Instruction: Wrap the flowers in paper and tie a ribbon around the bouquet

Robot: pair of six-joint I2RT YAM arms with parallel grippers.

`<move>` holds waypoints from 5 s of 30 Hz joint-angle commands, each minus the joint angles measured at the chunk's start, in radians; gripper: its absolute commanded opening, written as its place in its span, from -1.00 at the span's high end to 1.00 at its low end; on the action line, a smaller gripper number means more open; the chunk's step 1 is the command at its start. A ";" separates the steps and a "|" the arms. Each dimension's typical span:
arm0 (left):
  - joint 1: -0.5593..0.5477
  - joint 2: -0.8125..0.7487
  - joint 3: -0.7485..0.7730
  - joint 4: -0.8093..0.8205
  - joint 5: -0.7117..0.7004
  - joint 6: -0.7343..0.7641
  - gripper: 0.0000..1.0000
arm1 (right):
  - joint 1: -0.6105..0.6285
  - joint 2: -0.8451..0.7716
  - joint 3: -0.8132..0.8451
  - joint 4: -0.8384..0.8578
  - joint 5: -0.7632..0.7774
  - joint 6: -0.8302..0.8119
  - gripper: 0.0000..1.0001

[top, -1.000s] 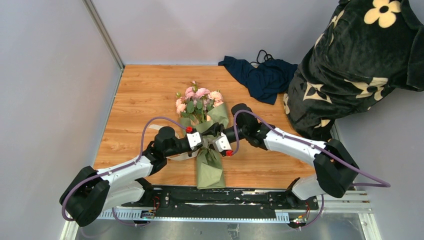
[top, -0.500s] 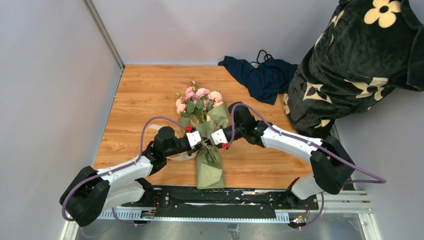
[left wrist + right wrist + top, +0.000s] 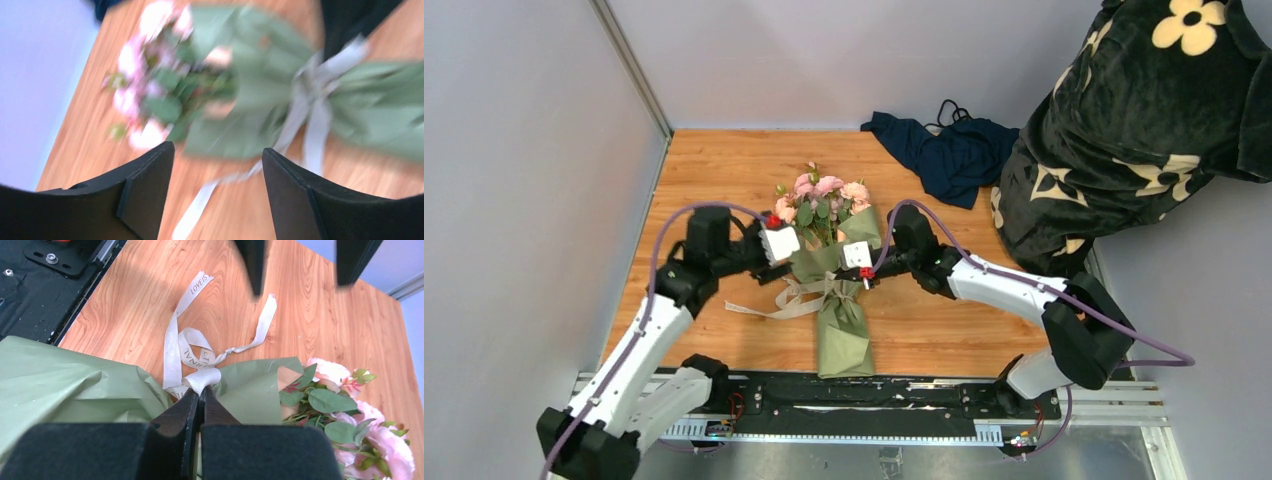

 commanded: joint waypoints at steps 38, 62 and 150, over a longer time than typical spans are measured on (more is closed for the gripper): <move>0.326 0.843 0.334 -0.395 -0.123 0.621 1.00 | -0.004 0.071 0.036 -0.012 0.135 0.131 1.00; -0.796 0.669 1.233 -0.953 -0.323 0.029 1.00 | -0.012 0.080 0.039 0.162 0.153 0.487 1.00; -0.068 -0.011 -0.023 -0.078 0.241 0.097 0.52 | 0.128 0.073 0.114 -0.096 0.098 0.172 1.00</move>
